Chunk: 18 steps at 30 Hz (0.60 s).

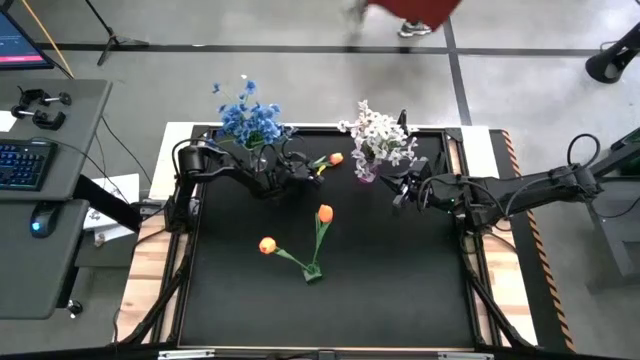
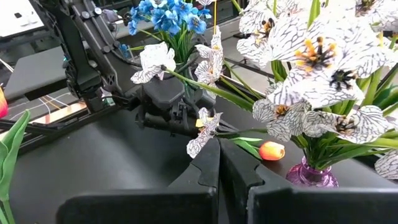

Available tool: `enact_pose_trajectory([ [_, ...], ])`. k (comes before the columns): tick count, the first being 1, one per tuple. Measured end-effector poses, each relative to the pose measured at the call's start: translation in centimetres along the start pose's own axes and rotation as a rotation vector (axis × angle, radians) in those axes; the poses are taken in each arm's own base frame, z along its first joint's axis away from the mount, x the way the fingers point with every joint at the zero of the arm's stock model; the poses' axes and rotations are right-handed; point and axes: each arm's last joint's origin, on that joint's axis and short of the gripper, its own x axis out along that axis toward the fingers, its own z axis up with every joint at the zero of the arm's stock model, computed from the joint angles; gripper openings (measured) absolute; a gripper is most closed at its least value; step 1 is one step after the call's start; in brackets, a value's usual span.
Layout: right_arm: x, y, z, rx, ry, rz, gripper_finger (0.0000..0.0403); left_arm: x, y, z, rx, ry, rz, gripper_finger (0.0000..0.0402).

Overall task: Sort flowers into vase by color
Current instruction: Put the orange flower into the green vase

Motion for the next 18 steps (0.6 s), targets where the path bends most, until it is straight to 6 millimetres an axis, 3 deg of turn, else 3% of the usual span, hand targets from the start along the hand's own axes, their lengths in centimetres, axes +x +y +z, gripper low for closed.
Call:
enact_pose_trajectory([
  [7,0.0,0.0,0.0,0.000,0.002,0.005,0.0000,-0.6,-0.6,-0.4,-0.001,0.068,-0.065,0.0000],
  [18,0.0,0.0,0.0,-0.008,0.006,0.006,0.0000,-4.1,-2.3,0.8,0.078,0.149,-0.179,0.0000],
])
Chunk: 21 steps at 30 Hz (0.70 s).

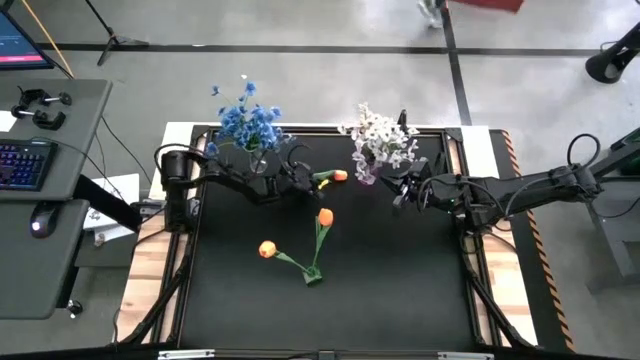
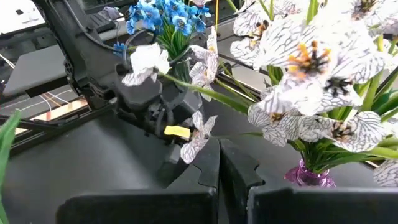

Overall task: Sort flowers into vase by color
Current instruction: Put the orange flower into the green vase

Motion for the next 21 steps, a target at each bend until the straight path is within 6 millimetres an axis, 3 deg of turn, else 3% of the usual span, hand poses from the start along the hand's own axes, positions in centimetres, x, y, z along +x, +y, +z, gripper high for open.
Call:
enact_pose_trajectory([
  [6,0.0,-0.1,-0.2,-0.020,0.019,-0.007,0.0000,-1.0,-1.4,-0.7,0.023,0.065,-0.099,0.0000],
  [10,0.0,-0.1,-0.4,-0.027,0.033,-0.013,0.0000,-1.9,-1.8,0.4,0.066,0.013,-0.113,0.0000],
  [15,0.0,-0.2,-0.4,-0.028,0.035,-0.014,0.0000,-1.8,-0.8,1.0,0.185,0.011,-0.088,0.0000],
  [21,0.0,-0.2,-0.4,-0.021,0.035,-0.014,0.0000,-0.6,1.6,1.6,0.093,-0.020,0.129,0.0000],
])
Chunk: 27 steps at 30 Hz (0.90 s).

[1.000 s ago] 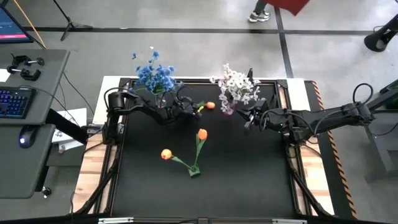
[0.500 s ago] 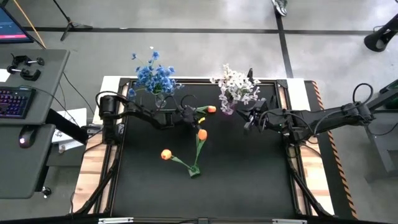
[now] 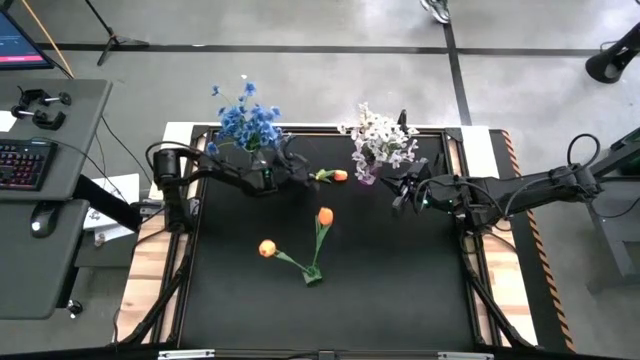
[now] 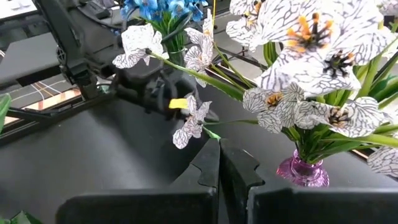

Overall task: Sort flowers into vase by color
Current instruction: Put the orange flower into the green vase

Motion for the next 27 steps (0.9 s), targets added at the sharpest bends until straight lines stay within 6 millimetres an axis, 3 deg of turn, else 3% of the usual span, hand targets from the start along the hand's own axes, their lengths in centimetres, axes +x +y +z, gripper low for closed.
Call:
enact_pose_trajectory([
  [6,0.0,0.0,0.0,0.000,0.000,0.000,0.0000,0.9,1.7,0.2,-0.039,0.010,0.087,0.0000],
  [11,0.0,0.0,0.0,0.001,0.000,0.000,0.0000,1.8,2.2,-0.7,-0.035,0.086,0.037,0.0000],
  [18,0.0,0.0,0.0,0.013,-0.002,0.000,0.0000,2.1,1.7,-1.6,-0.064,0.127,0.000,0.0000],
  [27,0.0,0.0,0.0,0.007,0.001,-0.001,0.0000,0.3,0.3,-1.7,-0.019,0.189,-0.100,0.0000],
])
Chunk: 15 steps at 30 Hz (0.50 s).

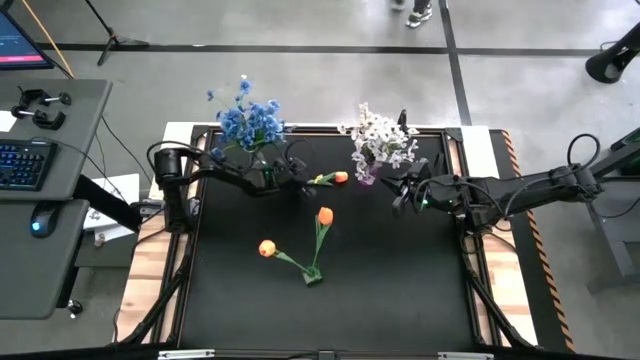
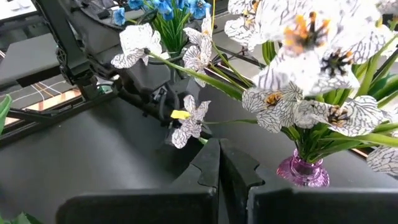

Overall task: Sort flowers into vase by color
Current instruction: Put the orange flower into the green vase

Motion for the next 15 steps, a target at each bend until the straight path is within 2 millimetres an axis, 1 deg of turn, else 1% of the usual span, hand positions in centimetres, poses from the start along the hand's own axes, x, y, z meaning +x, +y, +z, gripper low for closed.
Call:
enact_pose_trajectory([
  [5,0.0,0.0,-0.1,-0.013,0.007,-0.003,0.0000,-0.9,-0.9,-0.5,-0.012,0.045,-0.036,0.0000],
  [15,0.0,-0.1,-0.3,-0.029,0.029,-0.012,0.0000,-4.1,-3.2,-0.7,0.030,0.093,-0.188,0.0000],
])
